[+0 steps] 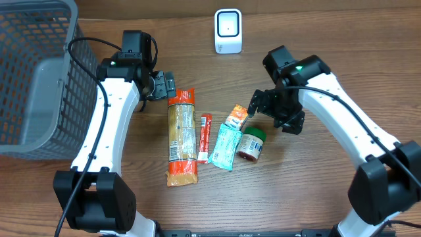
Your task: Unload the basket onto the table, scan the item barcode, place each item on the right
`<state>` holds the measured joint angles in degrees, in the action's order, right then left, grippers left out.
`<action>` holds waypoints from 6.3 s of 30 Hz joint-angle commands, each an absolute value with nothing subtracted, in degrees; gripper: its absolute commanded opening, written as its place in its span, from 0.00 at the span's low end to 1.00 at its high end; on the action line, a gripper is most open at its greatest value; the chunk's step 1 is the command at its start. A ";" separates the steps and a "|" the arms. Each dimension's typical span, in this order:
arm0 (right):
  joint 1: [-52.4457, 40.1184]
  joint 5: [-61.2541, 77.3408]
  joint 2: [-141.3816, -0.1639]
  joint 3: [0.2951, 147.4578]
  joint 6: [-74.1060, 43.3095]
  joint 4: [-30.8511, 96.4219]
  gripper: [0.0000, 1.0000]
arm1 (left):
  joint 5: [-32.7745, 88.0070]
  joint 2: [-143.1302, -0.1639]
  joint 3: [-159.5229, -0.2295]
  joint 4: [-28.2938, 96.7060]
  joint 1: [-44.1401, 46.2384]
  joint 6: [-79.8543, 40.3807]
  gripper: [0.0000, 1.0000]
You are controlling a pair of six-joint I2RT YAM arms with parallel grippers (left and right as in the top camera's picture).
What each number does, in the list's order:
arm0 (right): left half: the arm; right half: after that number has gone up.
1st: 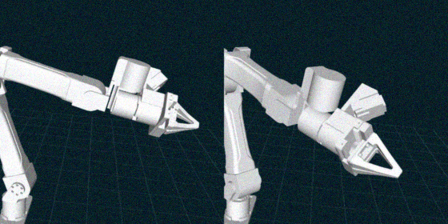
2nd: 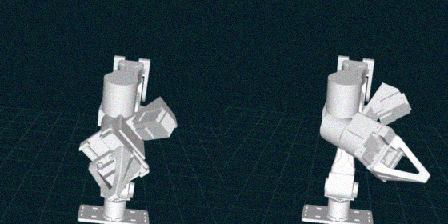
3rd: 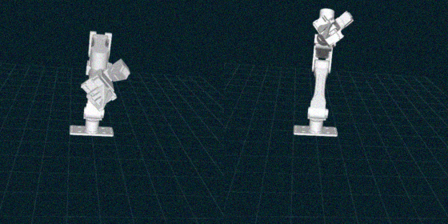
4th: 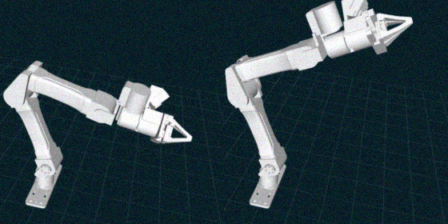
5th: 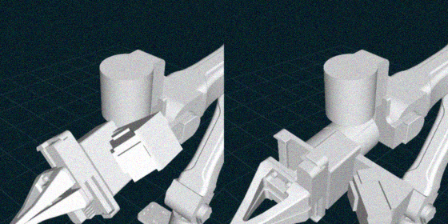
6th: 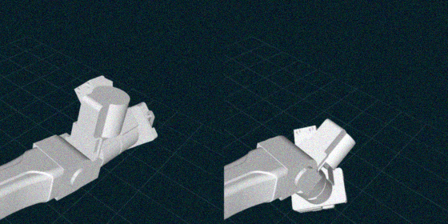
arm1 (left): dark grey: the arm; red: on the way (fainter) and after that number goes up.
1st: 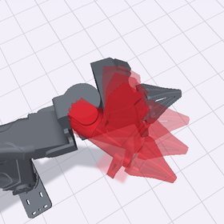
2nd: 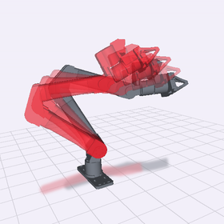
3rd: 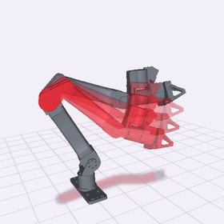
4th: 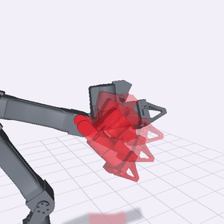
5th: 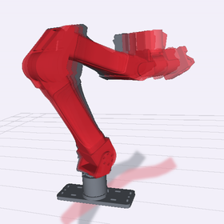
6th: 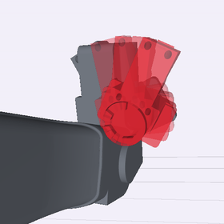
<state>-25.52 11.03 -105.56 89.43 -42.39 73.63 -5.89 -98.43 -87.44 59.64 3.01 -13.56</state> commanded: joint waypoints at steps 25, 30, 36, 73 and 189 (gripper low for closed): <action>-26.20 18.63 -107.79 74.08 -35.53 52.75 0.95 | -6.52 -97.73 -88.31 59.66 3.03 -13.30 1.00; -26.20 14.87 -107.79 73.03 -35.77 52.10 0.92 | -6.52 -97.73 -88.31 59.66 3.03 -13.30 1.00; -26.30 15.11 -107.83 71.57 -36.01 51.22 0.90 | -6.52 -97.73 -88.31 59.66 3.03 -13.30 1.00; -26.65 14.52 -104.99 75.42 -37.23 54.57 0.60 | -6.52 -97.73 -88.31 59.66 3.03 -13.30 1.00; -23.59 2.04 -94.43 64.90 -52.34 47.55 0.91 | -6.52 -97.73 -88.31 59.66 3.03 -13.30 1.00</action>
<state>-22.55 2.72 -94.56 65.93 -51.24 48.49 -5.91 -98.43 -87.44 59.64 3.01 -13.56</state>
